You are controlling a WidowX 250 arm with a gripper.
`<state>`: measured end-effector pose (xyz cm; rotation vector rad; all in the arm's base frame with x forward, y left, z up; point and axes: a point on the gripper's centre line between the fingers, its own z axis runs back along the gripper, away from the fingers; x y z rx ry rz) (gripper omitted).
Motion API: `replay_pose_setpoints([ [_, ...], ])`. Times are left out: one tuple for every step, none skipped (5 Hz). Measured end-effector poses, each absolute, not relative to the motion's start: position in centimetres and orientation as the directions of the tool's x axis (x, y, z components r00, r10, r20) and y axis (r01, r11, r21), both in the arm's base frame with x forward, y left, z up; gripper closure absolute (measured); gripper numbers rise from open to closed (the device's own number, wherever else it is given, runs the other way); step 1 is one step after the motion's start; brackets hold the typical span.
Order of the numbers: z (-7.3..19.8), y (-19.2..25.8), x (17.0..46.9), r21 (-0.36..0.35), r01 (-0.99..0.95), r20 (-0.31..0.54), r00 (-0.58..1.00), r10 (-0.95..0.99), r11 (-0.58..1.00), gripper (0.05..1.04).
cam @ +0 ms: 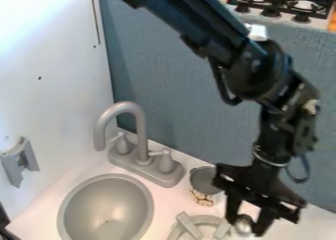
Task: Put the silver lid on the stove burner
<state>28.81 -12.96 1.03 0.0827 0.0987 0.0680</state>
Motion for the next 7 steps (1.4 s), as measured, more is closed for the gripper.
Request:
replay_pose_setpoints([
  [-0.1, -11.2, 28.8, 0.11, -0.06, -0.153, 0.985, 0.077, 0.992, 0.595],
  [-0.8, -10.1, 29.0, 0.122, -0.054, -0.195, 0.978, 0.077, 0.991, 0.595],
  [-1.7, -9.8, 29.1, 0.134, -0.038, -0.234, 0.97, 0.068, 0.99, 0.595],
  [-2.5, -9.7, 29.6, 0.143, -0.024, -0.239, 0.969, 0.058, 0.989, 0.595],
  [-2.8, -9.9, 30.0, 0.138, -0.017, -0.23, 0.972, 0.049, 0.99, 0.595],
  [-3.2, -9.8, 30.1, 0.144, -0.006, -0.24, 0.97, 0.041, 0.99, 0.595],
  [-3.1, -9.7, 30.2, 0.156, -0.005, -0.25, 0.967, 0.044, 0.988, 0.595],
])
